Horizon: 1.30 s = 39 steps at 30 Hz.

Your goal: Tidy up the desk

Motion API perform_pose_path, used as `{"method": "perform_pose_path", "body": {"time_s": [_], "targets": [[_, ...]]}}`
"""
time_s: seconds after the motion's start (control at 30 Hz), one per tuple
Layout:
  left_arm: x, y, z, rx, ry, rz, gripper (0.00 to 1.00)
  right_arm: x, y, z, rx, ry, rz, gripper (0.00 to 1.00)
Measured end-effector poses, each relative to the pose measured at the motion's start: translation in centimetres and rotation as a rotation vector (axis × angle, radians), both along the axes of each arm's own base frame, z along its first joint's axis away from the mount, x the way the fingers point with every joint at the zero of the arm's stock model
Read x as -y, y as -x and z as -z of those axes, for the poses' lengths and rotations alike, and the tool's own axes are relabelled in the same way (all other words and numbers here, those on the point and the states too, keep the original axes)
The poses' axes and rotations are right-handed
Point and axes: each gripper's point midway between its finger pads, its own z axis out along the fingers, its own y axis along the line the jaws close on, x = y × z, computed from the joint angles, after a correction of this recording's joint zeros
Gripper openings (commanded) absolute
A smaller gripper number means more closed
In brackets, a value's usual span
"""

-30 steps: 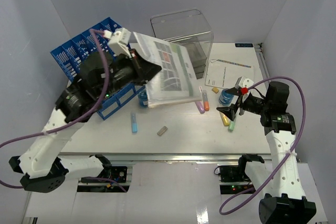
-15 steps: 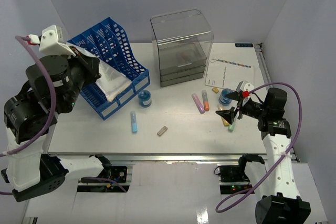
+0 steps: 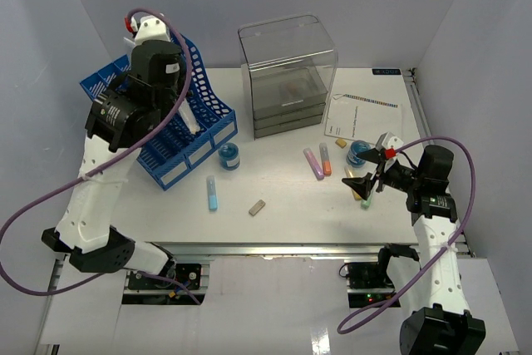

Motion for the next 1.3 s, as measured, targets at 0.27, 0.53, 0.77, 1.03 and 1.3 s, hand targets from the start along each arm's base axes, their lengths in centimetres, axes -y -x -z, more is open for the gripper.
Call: {"method": "perform_pose_path", "body": {"time_s": [0.27,0.53,0.77,1.03,1.3], "targets": [[-1.4,-2.3,3.2,-0.079,0.011,0.005,0.00,0.1,0.1,-0.1,0.013,0.002,0.006,0.91],[-3.7,-3.4,4.1,-0.085,0.084,0.001,0.00,0.1,0.1,0.3,0.008,0.002,0.006,0.91],[-5.5,-4.3,3.9,-0.074,0.169,0.008,0.00,0.1,0.1,0.2,0.013,0.002,0.005,0.91],[-4.8,-4.2,3.5,-0.075,0.245,0.063,0.00,0.1,0.1,0.3,0.012,0.003,0.005,0.91],[-4.5,-3.0,2.5,-0.059,0.279,0.081,0.00,0.1,0.1,0.3,0.012,0.003,0.005,0.91]]}}
